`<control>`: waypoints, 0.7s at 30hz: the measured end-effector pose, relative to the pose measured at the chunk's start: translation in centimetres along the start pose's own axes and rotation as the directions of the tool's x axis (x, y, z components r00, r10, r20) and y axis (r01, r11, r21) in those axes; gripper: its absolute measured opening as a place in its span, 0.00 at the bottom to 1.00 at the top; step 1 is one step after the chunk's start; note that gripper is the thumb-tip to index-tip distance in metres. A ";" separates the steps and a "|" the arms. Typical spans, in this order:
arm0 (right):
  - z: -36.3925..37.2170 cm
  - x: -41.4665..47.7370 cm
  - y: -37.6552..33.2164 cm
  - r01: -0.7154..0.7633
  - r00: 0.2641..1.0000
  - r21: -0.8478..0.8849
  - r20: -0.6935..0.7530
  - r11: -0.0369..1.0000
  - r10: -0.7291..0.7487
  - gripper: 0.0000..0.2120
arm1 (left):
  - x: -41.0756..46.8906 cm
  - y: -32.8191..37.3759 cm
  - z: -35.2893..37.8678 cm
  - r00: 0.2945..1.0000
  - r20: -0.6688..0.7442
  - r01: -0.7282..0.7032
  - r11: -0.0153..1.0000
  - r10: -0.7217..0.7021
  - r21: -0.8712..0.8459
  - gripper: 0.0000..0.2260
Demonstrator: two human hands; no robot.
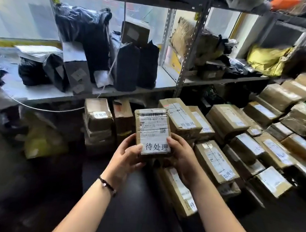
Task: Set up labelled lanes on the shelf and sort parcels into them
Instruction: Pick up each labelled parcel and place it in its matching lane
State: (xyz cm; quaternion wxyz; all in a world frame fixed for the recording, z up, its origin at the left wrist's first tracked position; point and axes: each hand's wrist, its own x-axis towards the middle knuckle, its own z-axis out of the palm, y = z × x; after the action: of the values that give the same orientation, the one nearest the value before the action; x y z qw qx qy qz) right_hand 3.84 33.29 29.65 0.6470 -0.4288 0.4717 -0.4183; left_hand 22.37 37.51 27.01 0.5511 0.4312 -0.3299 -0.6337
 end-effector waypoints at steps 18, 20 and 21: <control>-17.1 -2.7 -0.7 -0.071 0.985 0.066 0.159 0.995 0.060 0.25 | -1.2 -8.7 14.4 0.991 -0.135 0.037 0.994 -0.022 0.107 0.39; -19.5 -2.7 0.0 -0.091 0.986 0.067 0.146 0.994 0.081 0.25 | -1.6 -11.0 16.0 0.990 -0.137 0.061 0.990 -0.043 0.130 0.37; -20.7 -2.7 0.3 -0.109 0.986 0.066 0.137 0.992 0.099 0.26 | -1.9 -12.0 16.7 0.989 -0.138 0.075 0.987 -0.056 0.139 0.37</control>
State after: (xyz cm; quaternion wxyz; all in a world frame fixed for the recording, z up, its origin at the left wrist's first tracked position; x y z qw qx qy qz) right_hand -16.72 32.62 26.18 0.7133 -0.4064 0.4335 -0.3716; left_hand 2.23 40.52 23.52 0.5182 0.5222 -0.3226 -0.5956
